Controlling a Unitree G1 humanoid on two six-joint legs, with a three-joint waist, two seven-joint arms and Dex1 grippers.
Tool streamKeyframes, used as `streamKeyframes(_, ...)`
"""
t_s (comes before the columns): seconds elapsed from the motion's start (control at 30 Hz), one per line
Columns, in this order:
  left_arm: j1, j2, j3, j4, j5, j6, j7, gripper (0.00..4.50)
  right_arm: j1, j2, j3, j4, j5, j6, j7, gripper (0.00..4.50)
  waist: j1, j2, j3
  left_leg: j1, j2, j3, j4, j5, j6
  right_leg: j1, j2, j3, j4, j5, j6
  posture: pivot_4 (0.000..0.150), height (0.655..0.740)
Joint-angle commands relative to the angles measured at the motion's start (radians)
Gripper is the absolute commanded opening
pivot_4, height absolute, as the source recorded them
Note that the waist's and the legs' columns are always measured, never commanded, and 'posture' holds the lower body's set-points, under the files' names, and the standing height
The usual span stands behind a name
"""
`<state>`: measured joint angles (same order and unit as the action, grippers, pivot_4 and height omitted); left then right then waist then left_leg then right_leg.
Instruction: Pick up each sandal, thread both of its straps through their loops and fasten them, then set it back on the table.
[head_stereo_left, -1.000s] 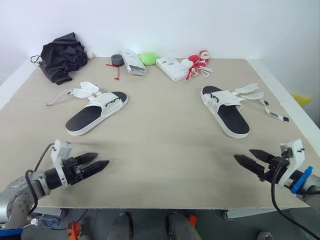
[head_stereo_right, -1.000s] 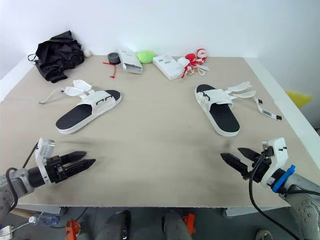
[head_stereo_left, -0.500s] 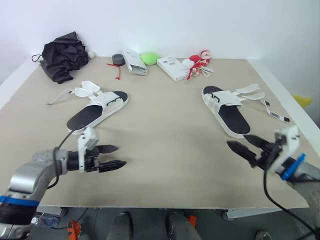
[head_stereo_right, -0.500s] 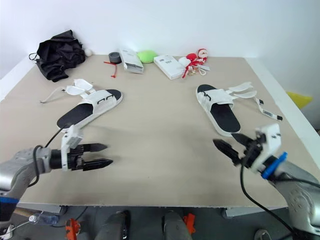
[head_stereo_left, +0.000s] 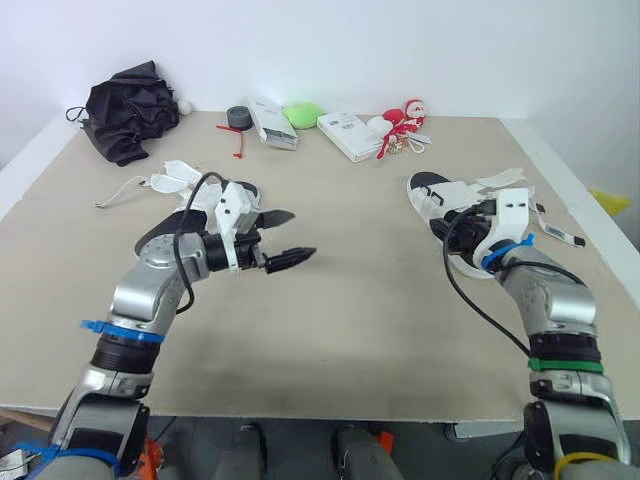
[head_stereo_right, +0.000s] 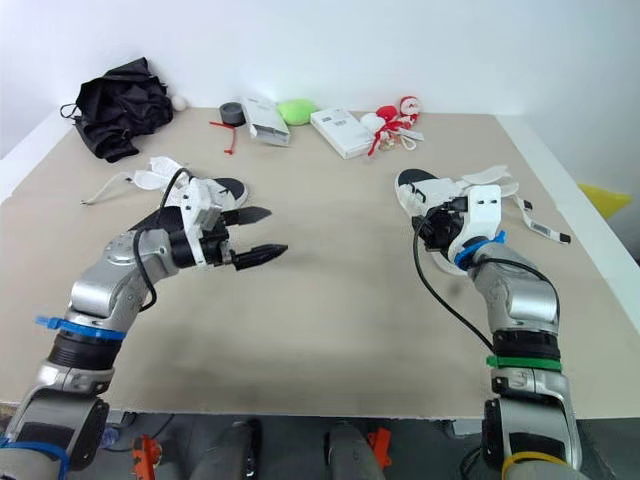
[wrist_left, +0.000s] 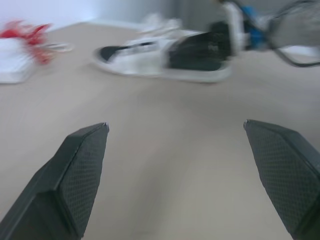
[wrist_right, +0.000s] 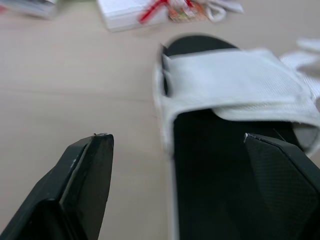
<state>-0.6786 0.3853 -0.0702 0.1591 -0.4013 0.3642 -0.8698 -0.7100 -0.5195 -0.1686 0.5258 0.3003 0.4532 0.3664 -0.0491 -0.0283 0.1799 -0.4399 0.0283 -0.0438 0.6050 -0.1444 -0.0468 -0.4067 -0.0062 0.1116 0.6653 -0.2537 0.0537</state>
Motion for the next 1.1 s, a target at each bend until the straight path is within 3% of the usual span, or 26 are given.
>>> streamKeyframes(0.03, -0.089, -0.05, 0.031, 0.055, 0.032, -0.054, 0.08, 4.5, -0.135, 0.016, 0.019, 0.181, -0.062, -0.129, 0.017, 4.48, -0.001, 0.0, 0.0, 0.0, 0.0, 0.0, 0.0, 0.0, 0.0, 0.0, 0.0, 0.0, 0.0, 0.0, 0.0, 0.15, 0.738)
streamKeyframes(0.23, -0.149, -0.12, 0.072, 0.096, 0.011, -0.071, 0.125, 4.5, -0.276, 0.049, 0.011, 0.437, -0.116, -0.259, -0.031, 4.48, -0.002, 0.0, 0.0, 0.001, 0.0, 0.0, 0.0, 0.0, 0.0, 0.0, 0.0, 0.0, 0.0, 0.001, -0.002, 0.15, 0.738)
streamKeyframes(0.33, -0.138, -0.125, 0.079, 0.09, 0.011, -0.075, 0.126, 4.5, -0.297, 0.061, -0.004, 0.49, -0.116, -0.301, -0.045, 3.82, -0.004, 0.0, 0.0, 0.001, 0.0, 0.0, 0.0, 0.0, 0.0, 0.0, 0.0, 0.0, 0.0, 0.001, -0.002, 0.15, 0.738)
streamKeyframes(0.4, -0.131, -0.128, 0.088, 0.081, 0.005, -0.069, 0.13, 4.5, -0.303, 0.068, -0.005, 0.512, -0.118, -0.325, -0.042, 2.88, -0.004, 0.0, 0.0, 0.001, 0.0, -0.001, -0.001, 0.0, 0.0, 0.001, 0.0, 0.0, 0.0, 0.001, -0.002, 0.15, 0.738)
streamKeyframes(0.47, -0.114, -0.123, 0.1, 0.066, -0.006, -0.05, 0.133, 4.5, -0.3, 0.073, 0.005, 0.526, -0.133, -0.348, -0.047, 2.5, -0.005, 0.0, 0.0, 0.001, 0.0, -0.001, -0.001, 0.0, 0.0, 0.001, 0.0, 0.0, 0.001, 0.001, -0.002, 0.15, 0.738)
streamKeyframes(0.5, -0.099, -0.116, 0.106, 0.055, -0.01, -0.038, 0.13, 4.5, -0.298, 0.076, 0.005, 0.533, -0.135, -0.358, -0.04, 1.6, -0.006, 0.0, 0.0, 0.001, 0.0, -0.001, 0.0, 0.0, 0.0, 0.001, 0.0, 0.0, 0.001, 0.001, -0.002, 0.15, 0.738)
streamKeyframes(0.6, -0.069, -0.097, 0.128, 0.029, -0.027, -0.013, 0.126, 4.5, -0.291, 0.083, 0.007, 0.541, -0.141, -0.384, -0.014, 0.7, -0.008, 0.0, 0.0, 0.001, 0.0, -0.001, 0.0, 0.0, 0.0, 0.001, 0.0, 0.0, 0.001, 0.002, -0.002, 0.15, 0.738)
streamKeyframes(0.63, -0.063, -0.093, 0.139, 0.018, -0.04, -0.002, 0.127, 4.5, -0.289, 0.085, 0.009, 0.54, -0.143, -0.39, -0.003, 0.15, -0.009, 0.0, 0.0, 0.001, 0.0, -0.001, 0.0, 0.0, -0.001, 0.001, 0.0, 0.0, 0.001, 0.002, -0.002, 0.15, 0.738)
streamKeyframes(0.73, -0.057, -0.082, 0.168, -0.021, -0.082, 0.035, 0.118, 4.5, -0.291, 0.093, -0.001, 0.538, -0.126, -0.381, 0.057, 0.15, -0.014, 0.0, 0.0, 0.001, 0.0, -0.002, 0.0, 0.0, -0.001, 0.001, 0.0, 0.0, 0.001, 0.002, -0.002, 0.15, 0.738)
streamKeyframes(0.93, -0.02, 0.033, 0.195, -0.12, -0.175, 0.149, 0.005, 4.5, -0.284, 0.092, 0.035, 0.446, -0.084, -0.299, 0.35, 0.15, -0.038, 0.0, 0.0, 0.001, 0.0, -0.002, -0.001, 0.0, -0.001, 0.001, 0.0, -0.001, 0.001, 0.002, -0.002, 0.15, 0.738)
streamKeyframes(1.1, 0.018, 0.251, 0.22, -0.114, -0.195, 0.209, -0.16, 4.5, -0.119, 0.018, 0.258, 0.016, -0.02, -0.161, 0.903, 0.15, -0.056, 0.001, 0.001, 0.002, 0.002, -0.003, -0.002, 0.0, -0.001, 0.0, 0.003, -0.001, 0.004, 0.0, -0.002, 0.15, 0.738)
